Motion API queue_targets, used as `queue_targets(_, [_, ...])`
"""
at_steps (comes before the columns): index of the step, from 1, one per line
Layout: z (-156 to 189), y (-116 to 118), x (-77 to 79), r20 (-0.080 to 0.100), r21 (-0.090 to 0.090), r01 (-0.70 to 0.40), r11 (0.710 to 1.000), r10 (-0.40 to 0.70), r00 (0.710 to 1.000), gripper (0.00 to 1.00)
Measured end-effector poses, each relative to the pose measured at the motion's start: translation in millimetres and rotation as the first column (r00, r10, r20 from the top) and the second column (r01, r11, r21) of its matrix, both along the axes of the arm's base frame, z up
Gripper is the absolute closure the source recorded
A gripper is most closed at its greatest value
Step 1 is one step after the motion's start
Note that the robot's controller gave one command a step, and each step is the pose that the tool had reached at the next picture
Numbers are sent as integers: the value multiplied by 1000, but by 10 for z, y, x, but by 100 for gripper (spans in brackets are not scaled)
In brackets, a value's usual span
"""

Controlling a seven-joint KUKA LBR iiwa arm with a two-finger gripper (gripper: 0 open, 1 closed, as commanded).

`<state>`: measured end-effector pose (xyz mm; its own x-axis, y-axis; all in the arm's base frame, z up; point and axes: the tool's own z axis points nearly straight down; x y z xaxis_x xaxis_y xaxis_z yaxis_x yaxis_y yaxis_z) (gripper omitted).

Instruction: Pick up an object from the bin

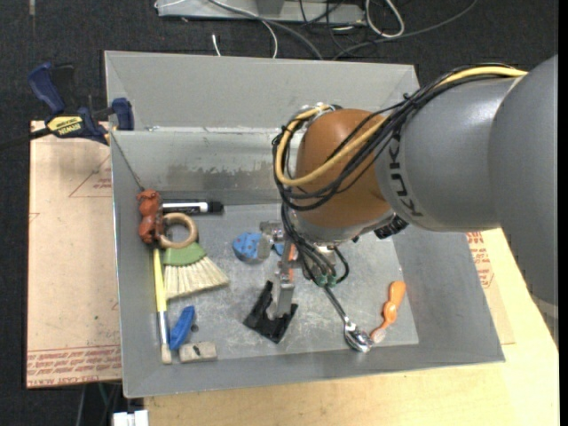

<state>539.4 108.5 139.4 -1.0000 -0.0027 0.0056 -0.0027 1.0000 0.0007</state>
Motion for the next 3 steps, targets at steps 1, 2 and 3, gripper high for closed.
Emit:
queue_targets(1, [27,-5,18,6,1,2,1000,-2,1000,0])
queue_targets(2, [-624,-140,465,4,5,-29,1000,29,1000,0])
queue_targets(3, [-484,-126,392,18,3,-18,1000,18,1000,0])
